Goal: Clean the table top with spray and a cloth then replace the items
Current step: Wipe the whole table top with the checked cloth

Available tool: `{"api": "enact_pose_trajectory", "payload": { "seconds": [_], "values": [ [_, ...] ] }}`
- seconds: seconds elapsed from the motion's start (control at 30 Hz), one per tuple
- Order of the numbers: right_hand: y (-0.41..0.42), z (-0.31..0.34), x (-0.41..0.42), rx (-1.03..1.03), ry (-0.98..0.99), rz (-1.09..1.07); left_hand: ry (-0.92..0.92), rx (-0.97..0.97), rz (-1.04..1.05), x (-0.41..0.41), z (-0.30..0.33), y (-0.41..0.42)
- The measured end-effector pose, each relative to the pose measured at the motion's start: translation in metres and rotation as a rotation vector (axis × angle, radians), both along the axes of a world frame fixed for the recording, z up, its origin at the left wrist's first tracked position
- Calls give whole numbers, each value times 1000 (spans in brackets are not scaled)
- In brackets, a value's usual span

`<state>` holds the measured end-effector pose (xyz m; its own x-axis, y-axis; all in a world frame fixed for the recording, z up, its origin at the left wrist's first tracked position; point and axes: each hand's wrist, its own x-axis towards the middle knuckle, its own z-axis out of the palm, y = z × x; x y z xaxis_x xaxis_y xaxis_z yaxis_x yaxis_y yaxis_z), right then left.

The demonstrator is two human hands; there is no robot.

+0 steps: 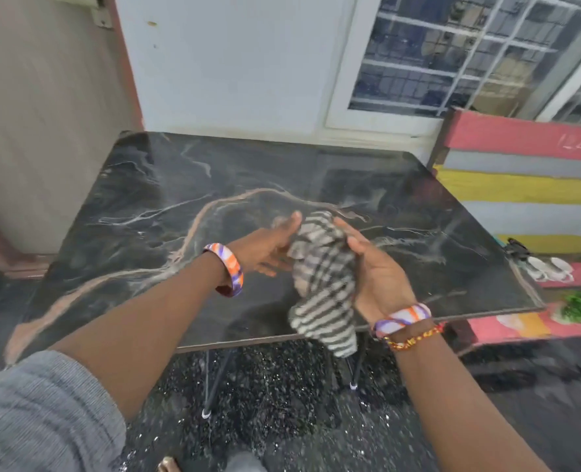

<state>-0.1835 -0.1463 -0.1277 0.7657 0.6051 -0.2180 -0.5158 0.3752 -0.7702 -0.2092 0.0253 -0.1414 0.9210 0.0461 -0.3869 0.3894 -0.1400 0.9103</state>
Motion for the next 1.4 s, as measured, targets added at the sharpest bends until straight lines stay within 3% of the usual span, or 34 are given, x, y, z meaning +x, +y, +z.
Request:
{"api": "enact_pose_trajectory", "payload": {
  "seconds": [0.1,0.37,0.43,0.57,0.7,0.8,0.87,0.93,1.03,1.17,1.27,1.33,1.4],
  "values": [
    [58,7,1,22,-26,189,-96,-212,173,-3,2,35],
    [170,8,21,-150,-188,147,-278,-355,375,-22,6,153],
    [193,7,22,-182,-237,154,-327,-311,348,-28,10,175],
    [237,-7,21,-405,-467,132,-299,-34,229,-38,18,216],
    [270,-3,18,-205,-230,196,-220,-103,253,-37,14,244],
    [287,10,17,-124,-184,192,-282,-251,470,-33,4,249],
    [292,12,20,-109,-121,156,-265,-460,608,-29,0,249],
    [290,8,21,-192,-63,155,-279,-510,658,-23,-4,253],
    [279,-9,19,-353,37,336,-279,-435,551,-14,6,251],
    [261,-27,19,-336,145,518,-287,-230,413,2,22,243],
    [256,-25,37,-252,151,306,-233,-13,313,12,34,245],
    [253,-20,53,-212,133,67,-145,254,217,15,43,249],
    [247,-14,68,-350,-131,-88,-55,467,116,14,52,249]
  ]
}}
